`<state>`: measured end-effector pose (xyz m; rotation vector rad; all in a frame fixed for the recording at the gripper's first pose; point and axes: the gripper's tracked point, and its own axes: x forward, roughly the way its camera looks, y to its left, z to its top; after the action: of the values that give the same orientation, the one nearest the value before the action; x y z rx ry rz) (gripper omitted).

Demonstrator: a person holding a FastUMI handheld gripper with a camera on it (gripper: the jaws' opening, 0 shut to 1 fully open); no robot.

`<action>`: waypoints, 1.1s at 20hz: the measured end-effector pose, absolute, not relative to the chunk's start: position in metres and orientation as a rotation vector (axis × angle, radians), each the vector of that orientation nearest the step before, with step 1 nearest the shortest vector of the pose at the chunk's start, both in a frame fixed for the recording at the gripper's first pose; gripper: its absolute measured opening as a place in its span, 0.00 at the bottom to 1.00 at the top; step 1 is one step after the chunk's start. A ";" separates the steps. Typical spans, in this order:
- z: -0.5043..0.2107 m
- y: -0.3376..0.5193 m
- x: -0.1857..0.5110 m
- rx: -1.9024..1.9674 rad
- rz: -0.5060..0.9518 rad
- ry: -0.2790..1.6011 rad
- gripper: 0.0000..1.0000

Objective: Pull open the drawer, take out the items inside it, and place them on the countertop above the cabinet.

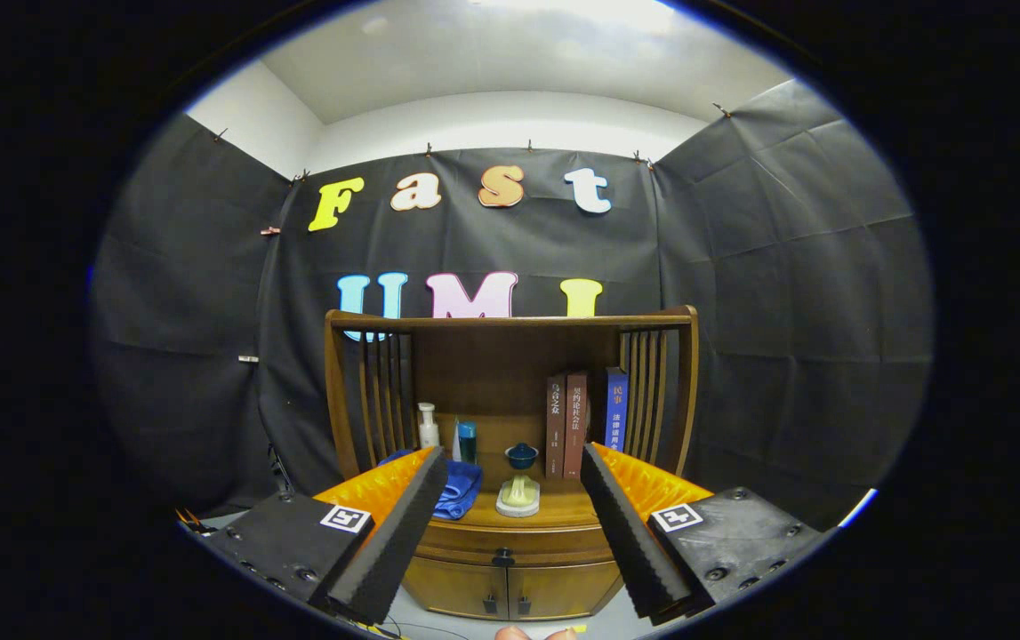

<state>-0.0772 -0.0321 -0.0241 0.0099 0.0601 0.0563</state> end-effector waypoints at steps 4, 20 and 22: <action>-0.026 -0.037 -0.077 0.019 0.050 0.061 0.99; -0.025 -0.035 -0.079 0.035 0.058 0.062 0.99; -0.025 -0.033 -0.079 0.038 0.061 0.064 0.99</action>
<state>-0.0787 -0.0333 -0.0252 0.0379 0.0637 0.0611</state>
